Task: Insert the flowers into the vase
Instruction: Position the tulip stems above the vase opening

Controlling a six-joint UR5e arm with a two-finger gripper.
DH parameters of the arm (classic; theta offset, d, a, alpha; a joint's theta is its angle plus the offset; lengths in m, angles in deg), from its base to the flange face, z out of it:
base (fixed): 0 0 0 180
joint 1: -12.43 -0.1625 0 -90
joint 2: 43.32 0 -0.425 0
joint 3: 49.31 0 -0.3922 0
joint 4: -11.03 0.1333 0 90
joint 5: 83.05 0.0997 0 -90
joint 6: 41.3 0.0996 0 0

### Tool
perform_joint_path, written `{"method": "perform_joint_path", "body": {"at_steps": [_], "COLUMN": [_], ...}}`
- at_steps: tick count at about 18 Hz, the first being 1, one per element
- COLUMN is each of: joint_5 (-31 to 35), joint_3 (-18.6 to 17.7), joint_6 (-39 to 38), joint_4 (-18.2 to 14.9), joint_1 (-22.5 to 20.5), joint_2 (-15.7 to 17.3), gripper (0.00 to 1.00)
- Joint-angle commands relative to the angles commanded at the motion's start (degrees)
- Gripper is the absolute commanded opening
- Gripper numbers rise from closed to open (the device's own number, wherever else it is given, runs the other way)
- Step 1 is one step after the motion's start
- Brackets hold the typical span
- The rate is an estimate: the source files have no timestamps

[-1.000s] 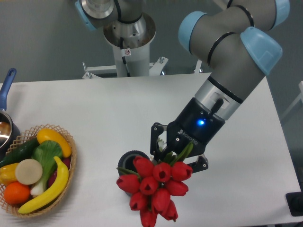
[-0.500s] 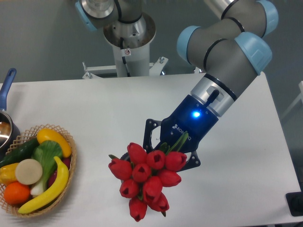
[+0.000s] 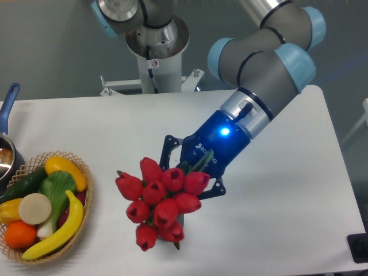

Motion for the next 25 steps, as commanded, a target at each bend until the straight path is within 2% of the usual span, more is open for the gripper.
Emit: {"method": "perform_joint_path", "body": {"at_steps": [5,25], "joint_5": [-0.1,-0.8], "joint_3": [-2.2,-2.4], "joint_6": [5.1,5.5], "joint_4": [0.4,0.4], "joint_1": [-0.6,-1.2], "joint_2": [0.2,0.7], "gripper": [0.20,0.20]}}
